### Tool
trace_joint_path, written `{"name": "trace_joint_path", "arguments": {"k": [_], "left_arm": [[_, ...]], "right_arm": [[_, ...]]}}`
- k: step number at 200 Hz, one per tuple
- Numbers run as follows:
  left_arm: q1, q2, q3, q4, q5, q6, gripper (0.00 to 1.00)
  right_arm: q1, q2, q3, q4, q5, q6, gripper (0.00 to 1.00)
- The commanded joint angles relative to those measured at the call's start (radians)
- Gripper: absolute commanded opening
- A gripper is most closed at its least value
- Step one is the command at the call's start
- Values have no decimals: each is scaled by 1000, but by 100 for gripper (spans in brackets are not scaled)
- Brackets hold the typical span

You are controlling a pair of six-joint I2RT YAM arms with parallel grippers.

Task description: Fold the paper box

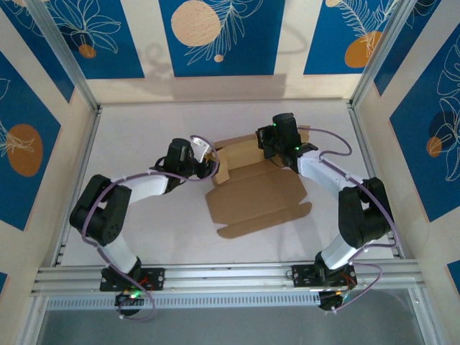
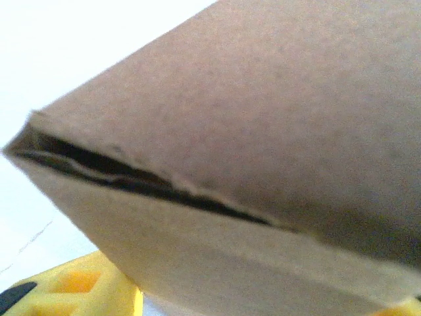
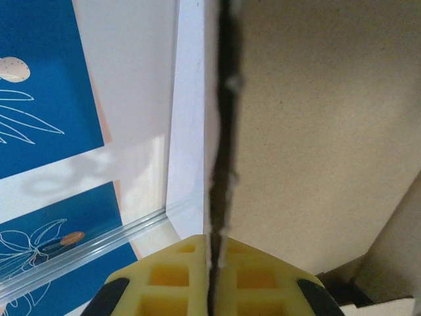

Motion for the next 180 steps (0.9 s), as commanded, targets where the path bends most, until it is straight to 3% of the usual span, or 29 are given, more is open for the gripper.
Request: {"name": "trace_joint_path", "arguments": {"k": [1, 32, 81, 180], "left_arm": [[10, -38, 3, 30, -150, 8, 47], [9, -39, 13, 7, -198, 34, 46], [9, -26, 20, 3, -253, 41, 64], [-9, -25, -28, 91, -177, 61, 73]], "right_arm": [[46, -50, -29, -108, -32, 36, 0], [59, -79, -61, -113, -1, 82, 0], [77, -91, -64, -130, 0, 123, 0], [68, -59, -38, -112, -34, 139, 0]]}}
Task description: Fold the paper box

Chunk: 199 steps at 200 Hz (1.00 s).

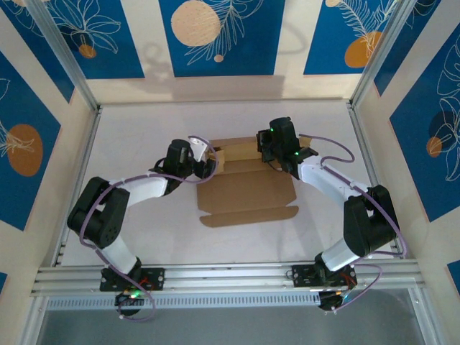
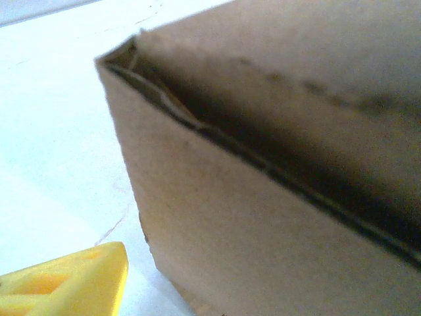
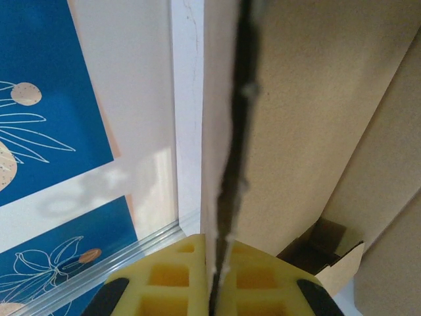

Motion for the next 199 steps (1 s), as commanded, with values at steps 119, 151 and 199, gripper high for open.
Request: {"name": "trace_joint_path", "arguments": {"k": [119, 151, 199], "left_arm": [[2, -4, -9, 90, 84, 113, 77], [2, -10, 1, 72, -14, 67, 73], [2, -3, 25, 21, -145, 69, 62]], "right_arm": [[6, 24, 16, -57, -169, 11, 0], [5, 15, 28, -67, -161, 10, 0], [18, -10, 64, -153, -110, 34, 0]]}}
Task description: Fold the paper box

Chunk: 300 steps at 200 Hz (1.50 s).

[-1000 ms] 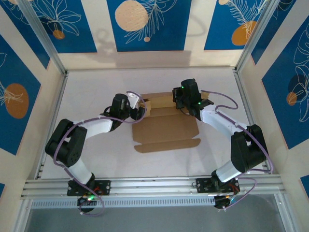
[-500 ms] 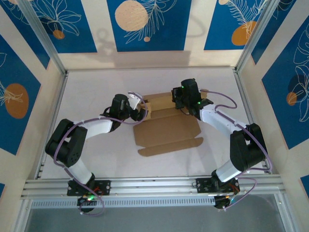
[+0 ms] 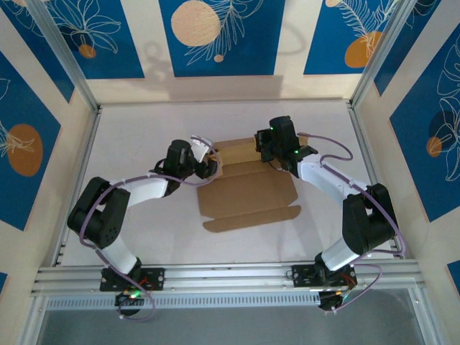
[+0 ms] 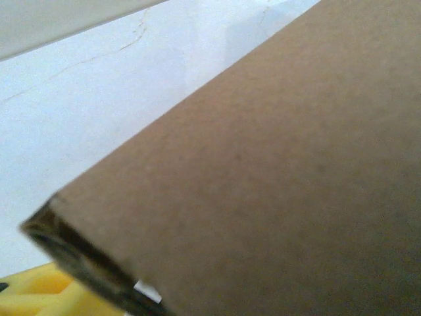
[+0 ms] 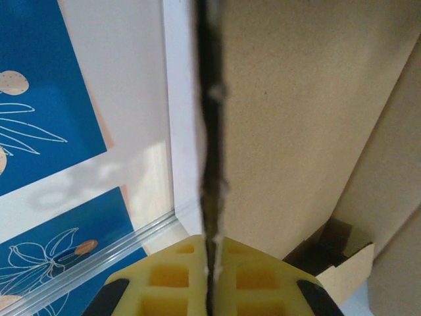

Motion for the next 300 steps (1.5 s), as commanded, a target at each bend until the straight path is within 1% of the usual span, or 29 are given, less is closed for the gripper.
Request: {"name": "trace_joint_path", "arguments": {"k": [1, 13, 36, 53, 65, 89, 102, 122, 135, 158, 169, 183, 208, 228, 246, 254, 265, 273, 287, 300], "left_arm": [[9, -3, 35, -29, -165, 2, 61], [9, 8, 57, -52, -210, 8, 57], [10, 24, 72, -40, -263, 21, 51], [9, 42, 94, -44, -277, 44, 46], [9, 57, 112, -53, -298, 46, 43], [9, 84, 131, -44, -294, 50, 38], [9, 90, 131, -31, -282, 53, 36], [10, 95, 124, -17, -278, 67, 34], [9, 93, 111, 2, -267, 82, 34], [10, 95, 106, 6, -251, 89, 35], [9, 95, 102, 11, -240, 86, 38], [9, 100, 101, 11, -228, 80, 44], [10, 100, 98, 13, -213, 79, 45], [17, 102, 122, -21, -195, 63, 45], [19, 104, 145, -52, -185, 44, 45], [20, 105, 151, -61, -184, 42, 45], [20, 107, 156, -74, -184, 40, 45], [21, 107, 158, -83, -181, 36, 45], [25, 107, 165, -99, -163, 28, 45], [27, 108, 173, -113, -143, 25, 45]], "right_arm": [[27, -25, 41, -129, -60, 34, 0], [39, -27, 53, -153, -48, 49, 0], [68, -29, 78, -193, -29, 65, 0], [86, -32, 86, -210, -15, 82, 0], [97, -31, 88, -212, -7, 90, 2], [106, -16, 91, -205, -14, 100, 4], [106, -5, 89, -189, -26, 102, 10], [93, 3, 85, -156, -53, 58, 24], [77, 3, 85, -156, -77, 30, 32], [47, 5, 73, -120, -120, -24, 43], [34, 14, 76, -111, -146, -46, 46], [21, 29, 87, -109, -170, -71, 49], [-4, 62, 113, -117, -227, -98, 54], [-17, 61, 145, -121, -250, -217, 60], [-21, 40, 186, -184, -223, -430, 66], [-22, 21, 185, -204, -192, -530, 67], [-25, -2, 165, -187, -180, -615, 67], [-28, -18, 155, -177, -184, -680, 68], [-40, -36, 170, -220, -191, -771, 70], [-47, -50, 194, -244, -221, -878, 70]]}}
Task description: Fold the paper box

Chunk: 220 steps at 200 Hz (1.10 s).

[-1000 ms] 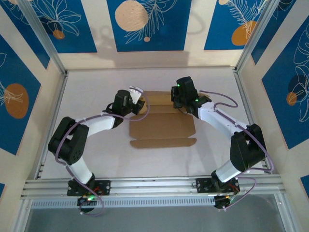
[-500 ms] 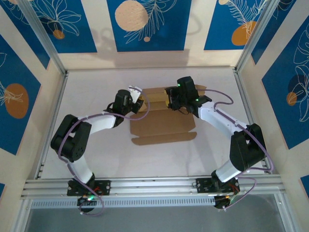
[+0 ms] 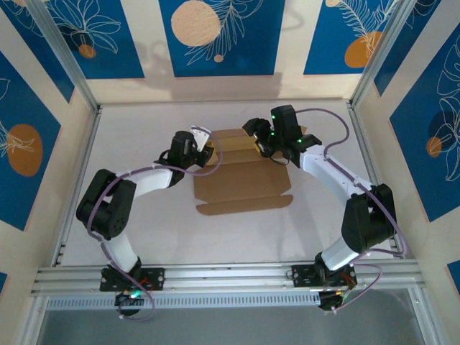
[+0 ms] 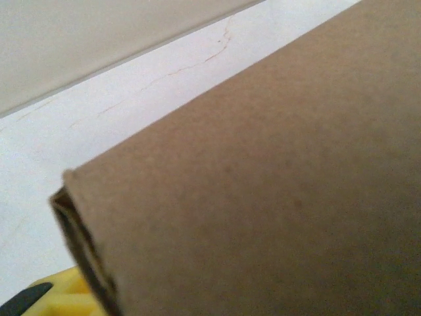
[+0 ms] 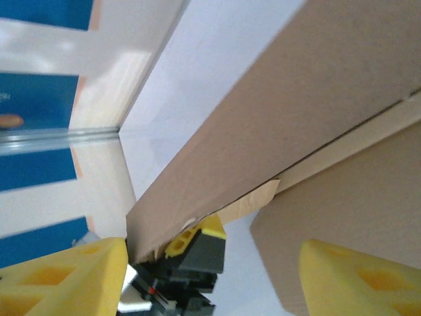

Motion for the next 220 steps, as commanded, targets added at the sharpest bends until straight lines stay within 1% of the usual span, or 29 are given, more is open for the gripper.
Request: {"name": "trace_joint_path", "arguments": {"k": [1, 19, 32, 56, 66, 78, 93, 105, 111, 125, 136, 150, 184, 220], "left_arm": [[14, 15, 36, -71, 48, -10, 45], [14, 14, 39, -77, 73, -1, 46], [14, 16, 37, -74, 80, 14, 46], [14, 12, 32, -71, 90, 46, 47], [15, 7, 27, -65, 101, 58, 47], [15, 1, 17, -56, 123, 69, 48], [18, -4, 12, -52, 138, 83, 48], [20, -5, 10, -48, 149, 87, 48], [21, -3, 9, -45, 155, 86, 48], [26, -1, 13, -47, 169, 85, 49], [29, 1, 14, -48, 178, 84, 49], [32, 1, 15, -51, 181, 81, 51], [34, -6, 2, -47, 198, 73, 60], [45, -27, -32, -20, 206, 66, 66]], "right_arm": [[-16, -53, 46, -71, -27, -289, 70], [-13, -86, 73, -89, -55, -440, 65], [-4, -107, 104, -123, -23, -545, 63], [-12, -107, 181, -169, -16, -670, 60], [-20, -78, 232, -203, -4, -681, 55], [-38, -17, 304, -253, -43, -659, 48], [-56, 81, 414, -323, -135, -626, 38], [-54, 155, 477, -341, -218, -617, 31], [-52, 192, 499, -361, -238, -607, 28], [-50, 272, 573, -406, -283, -592, 27], [-50, 326, 621, -455, -281, -584, 24], [-48, 369, 639, -478, -293, -594, 22], [-40, 406, 618, -490, -234, -623, 20], [-52, 419, 608, -481, -197, -626, 19]]}}
